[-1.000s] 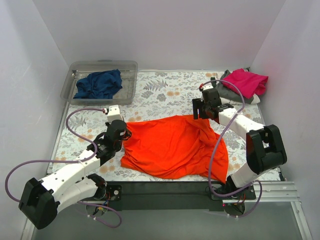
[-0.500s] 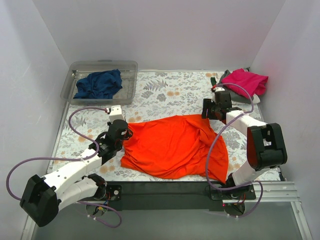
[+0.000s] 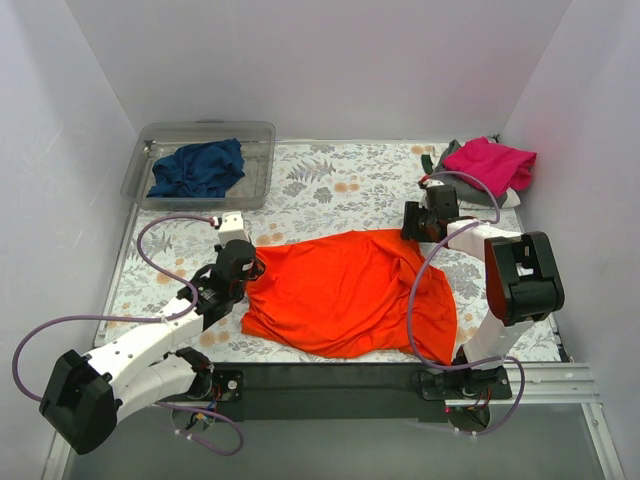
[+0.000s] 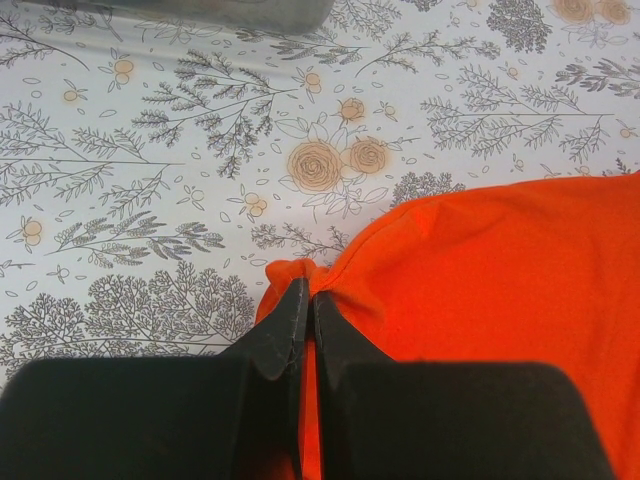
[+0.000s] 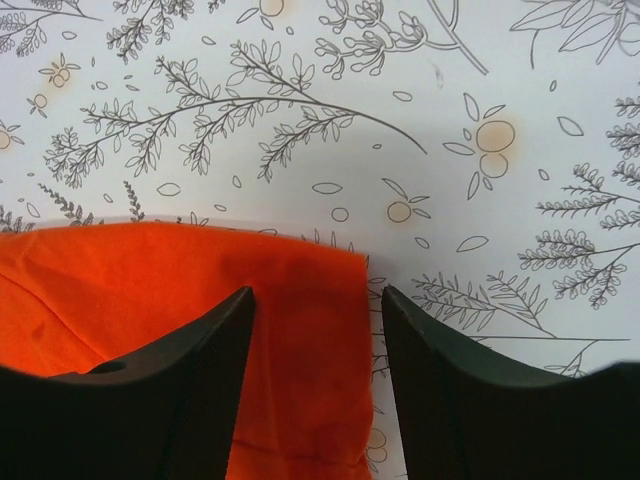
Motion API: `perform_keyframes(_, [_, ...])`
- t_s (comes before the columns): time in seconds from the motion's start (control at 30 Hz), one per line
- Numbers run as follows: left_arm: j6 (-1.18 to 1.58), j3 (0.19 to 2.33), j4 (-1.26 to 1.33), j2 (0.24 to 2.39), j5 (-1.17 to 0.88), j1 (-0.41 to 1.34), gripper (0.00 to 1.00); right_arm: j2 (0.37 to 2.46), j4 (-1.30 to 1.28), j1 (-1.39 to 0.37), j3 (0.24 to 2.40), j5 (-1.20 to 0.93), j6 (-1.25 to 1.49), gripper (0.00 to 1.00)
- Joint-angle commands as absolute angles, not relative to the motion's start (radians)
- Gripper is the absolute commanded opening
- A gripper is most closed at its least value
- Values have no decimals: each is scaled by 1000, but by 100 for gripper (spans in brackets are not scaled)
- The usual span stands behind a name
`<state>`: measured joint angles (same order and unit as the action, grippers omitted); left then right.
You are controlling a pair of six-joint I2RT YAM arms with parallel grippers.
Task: Fold and stack the t-shirts
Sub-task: Flatten the tshirt out
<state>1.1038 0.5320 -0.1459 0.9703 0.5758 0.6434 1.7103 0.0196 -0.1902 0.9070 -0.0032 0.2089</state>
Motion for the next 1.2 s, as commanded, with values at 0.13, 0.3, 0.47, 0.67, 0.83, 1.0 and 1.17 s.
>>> perform_keyframes(0.13, [1098, 525, -133, 942, 583, 637, 0, 1744, 58, -167, 945, -31, 215, 40])
perform_keyframes(0.3, [1098, 523, -135, 940, 591, 637, 0, 1789, 58, -166, 986, -48, 196, 1])
perform_keyframes(0.47, [1095, 528, -140, 933, 623, 637, 0, 1689, 51, -166, 1043, -51, 163, 1])
perform_keyframes(0.67, [1098, 517, -132, 870, 669, 635, 0, 1526, 34, -164, 1141, -25, 109, 1])
perform_keyframes(0.83, [1092, 512, -121, 865, 660, 635, 0, 1561, 25, -166, 1247, -102, 86, 1])
perform_keyframes(1.0, [1098, 511, -130, 868, 675, 635, 0, 1680, 38, -172, 1357, -189, 100, 1])
perform_keyframes(1.17, [1111, 505, -143, 853, 681, 635, 0, 1843, 41, -242, 1523, -203, 87, 1])
